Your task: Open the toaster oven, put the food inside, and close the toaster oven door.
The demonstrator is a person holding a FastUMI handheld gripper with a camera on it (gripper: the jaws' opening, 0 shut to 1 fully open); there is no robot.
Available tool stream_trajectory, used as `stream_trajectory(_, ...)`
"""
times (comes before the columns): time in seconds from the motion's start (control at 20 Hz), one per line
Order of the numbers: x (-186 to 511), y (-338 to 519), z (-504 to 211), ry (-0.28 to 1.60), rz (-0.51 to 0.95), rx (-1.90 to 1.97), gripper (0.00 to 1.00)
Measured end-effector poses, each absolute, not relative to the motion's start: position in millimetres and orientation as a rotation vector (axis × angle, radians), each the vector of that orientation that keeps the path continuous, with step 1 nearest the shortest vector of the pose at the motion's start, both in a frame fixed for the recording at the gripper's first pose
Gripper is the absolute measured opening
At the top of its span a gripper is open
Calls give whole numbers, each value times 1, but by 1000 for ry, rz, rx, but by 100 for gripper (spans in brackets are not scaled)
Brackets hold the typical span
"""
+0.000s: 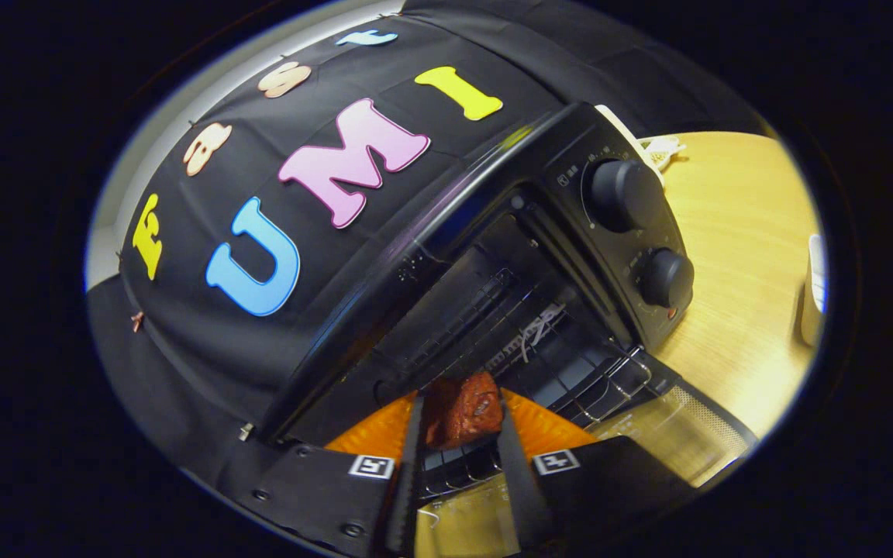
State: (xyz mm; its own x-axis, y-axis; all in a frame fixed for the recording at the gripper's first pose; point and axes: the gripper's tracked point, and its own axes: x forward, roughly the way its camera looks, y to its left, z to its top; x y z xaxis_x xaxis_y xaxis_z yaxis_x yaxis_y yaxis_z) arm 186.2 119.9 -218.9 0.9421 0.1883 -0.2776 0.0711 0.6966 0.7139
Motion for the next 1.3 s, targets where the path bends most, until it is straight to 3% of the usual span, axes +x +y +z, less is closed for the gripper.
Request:
stream_trajectory(0.1,181,126,-211,347,110,755,79)
stream_trajectory(0.2,177,122,-211,359,97,614,95)
stream_trajectory(0.25,176,124,-214,372,99,550,97)
stream_trajectory(0.6,149,105,-214,429,100,416,98)
stream_trajectory(1.3,23,121,-210,641,215,-7,98)
